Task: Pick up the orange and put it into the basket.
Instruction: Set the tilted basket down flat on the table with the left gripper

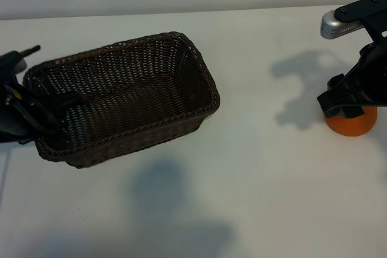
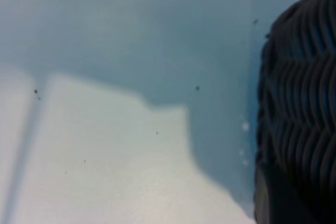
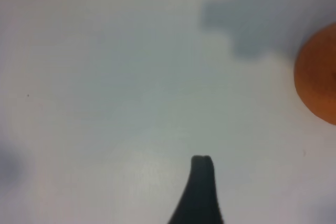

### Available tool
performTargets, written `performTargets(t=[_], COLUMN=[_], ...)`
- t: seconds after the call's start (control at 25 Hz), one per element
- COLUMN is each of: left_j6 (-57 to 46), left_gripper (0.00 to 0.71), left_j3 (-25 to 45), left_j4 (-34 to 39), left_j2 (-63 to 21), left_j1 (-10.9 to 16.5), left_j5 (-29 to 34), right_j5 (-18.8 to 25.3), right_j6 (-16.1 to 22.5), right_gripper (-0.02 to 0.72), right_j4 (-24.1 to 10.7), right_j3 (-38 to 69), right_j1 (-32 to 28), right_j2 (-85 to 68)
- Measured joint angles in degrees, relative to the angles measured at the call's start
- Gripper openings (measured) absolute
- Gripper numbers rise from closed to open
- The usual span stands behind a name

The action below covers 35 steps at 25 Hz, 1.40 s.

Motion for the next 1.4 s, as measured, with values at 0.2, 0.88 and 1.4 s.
performTargets(t=[0.2,0.88,1.4], left_j6=[0.20,20.18,27.00], left_gripper=[0.150,0.148,0.148], left_j3=[0.17,-4.94,-23.02], left_j4=[0.84,-17.42,-20.62], left_j2=[-3.72,-6.51,9.67], left_j1=[0.00,0.00,-7.22], left_j5=[1.03,4.27,9.57], right_j5=[0.00,0.00,0.00], right_j6=[0.00,0.00,0.00], right_gripper=[0.594,0.593,0.593], right_j4=[0.00,0.00,0.05], right_j3=[0.00,0.00,0.00], right_j1=[0.00,0.00,0.00], right_j2=[0.00,0.00,0.00])
